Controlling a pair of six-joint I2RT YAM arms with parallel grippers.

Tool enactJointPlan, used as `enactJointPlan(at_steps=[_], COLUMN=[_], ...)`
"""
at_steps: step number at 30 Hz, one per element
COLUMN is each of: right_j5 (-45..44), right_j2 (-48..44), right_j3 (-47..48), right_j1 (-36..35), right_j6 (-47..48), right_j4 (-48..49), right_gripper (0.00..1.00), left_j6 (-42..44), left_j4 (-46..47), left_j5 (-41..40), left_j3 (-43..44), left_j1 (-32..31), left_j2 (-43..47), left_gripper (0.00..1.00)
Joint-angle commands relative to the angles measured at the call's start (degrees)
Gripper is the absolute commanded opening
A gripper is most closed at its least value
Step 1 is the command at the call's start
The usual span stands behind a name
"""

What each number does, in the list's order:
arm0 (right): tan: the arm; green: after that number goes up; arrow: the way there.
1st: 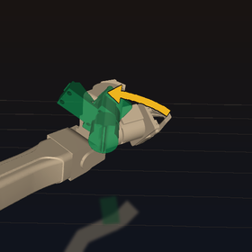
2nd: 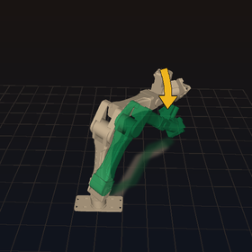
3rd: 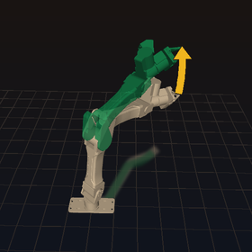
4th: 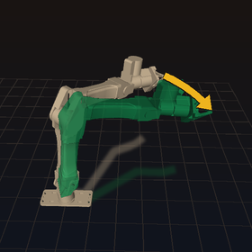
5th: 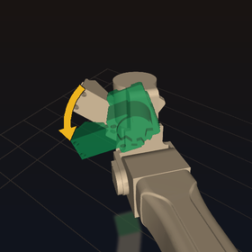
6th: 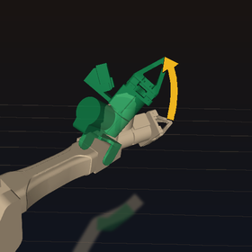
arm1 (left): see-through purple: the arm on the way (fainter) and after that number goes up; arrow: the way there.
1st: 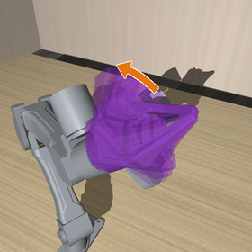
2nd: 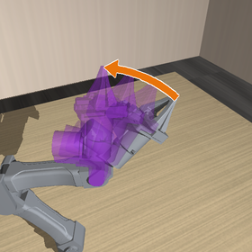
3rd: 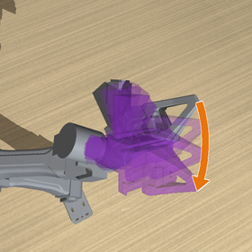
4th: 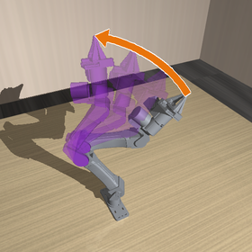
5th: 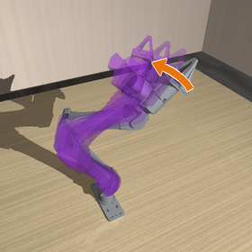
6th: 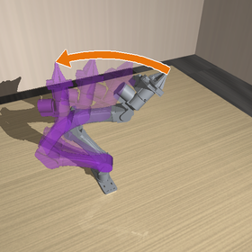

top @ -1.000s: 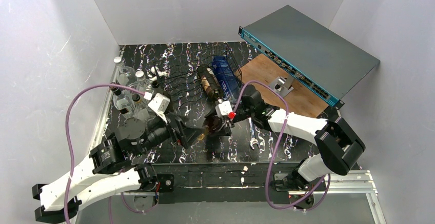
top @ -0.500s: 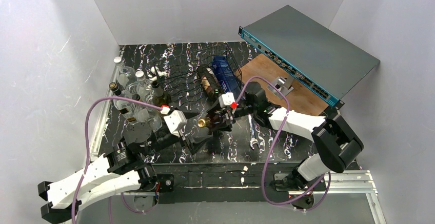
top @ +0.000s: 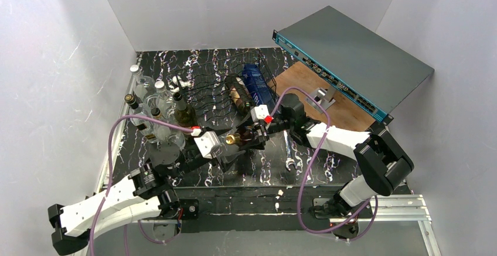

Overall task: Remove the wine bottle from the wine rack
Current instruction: Pick up the wine bottle from the wine rack.

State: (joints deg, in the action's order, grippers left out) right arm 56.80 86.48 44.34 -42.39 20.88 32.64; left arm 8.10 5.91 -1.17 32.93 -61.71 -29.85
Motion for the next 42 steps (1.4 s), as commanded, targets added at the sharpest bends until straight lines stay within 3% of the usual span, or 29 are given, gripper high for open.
enactJointPlan(at_steps=[1, 4, 8, 21, 26, 30, 36, 37, 40, 42], right_j5=[1.2, 1.2, 1.2, 1.2, 1.4, 1.5, 1.5, 1.6, 1.0, 0.2], right_j2=[1.1, 1.0, 1.1, 1.5, 1.9, 2.0, 2.0, 1.9, 2.0, 1.7], right_j3=[-0.8, -0.8, -0.8, -0.9, -0.9, -0.9, -0.9, -0.9, -0.3, 0.2], right_j1=[0.4, 0.4, 0.4, 0.8, 0.9, 0.8, 0.8, 0.8, 0.8, 0.8], right_j6=[-4.1, -4.2, -4.4, -7.1, -7.4, -7.7, -8.0, -8.1, -8.1, -8.3], right_j4=[-1.7, -1.6, -1.7, 0.2, 0.6, 0.6, 0.7, 0.6, -1.4, -2.6], right_gripper=[0.29, 0.29, 0.29, 0.29, 0.29, 0.29, 0.29, 0.31, 0.50, 0.73], left_j6=[1.3, 1.3, 1.3, 3.1, 3.1, 2.9, 2.7, 2.8, 2.9, 2.7], left_j4=[5.4, 6.1, 7.1, 7.1, 7.1, 7.2, 7.4, 7.4, 7.5, 7.5], left_j5=[-1.8, -2.5, -3.6, -4.7, -4.7, -4.2, -3.5, -3.6, -4.6, -5.6], left_j3=[-0.6, -0.6, -1.2, -2.4, -2.0, -1.3, -0.5, -0.4, 0.0, 0.5], left_j1=[-0.2, -0.2, -0.2, -0.2, -0.2, -0.2, -0.2, -0.2, -0.2, -0.2], left_j2=[-2.0, -2.8, -2.7, -2.9, -3.1, -4.2, -5.7, -5.6, -5.1, -4.7], left_gripper=[0.75, 0.60, 0.49, 0.46, 0.36, 0.34, 0.07, 0.01, 0.00, 0.00])
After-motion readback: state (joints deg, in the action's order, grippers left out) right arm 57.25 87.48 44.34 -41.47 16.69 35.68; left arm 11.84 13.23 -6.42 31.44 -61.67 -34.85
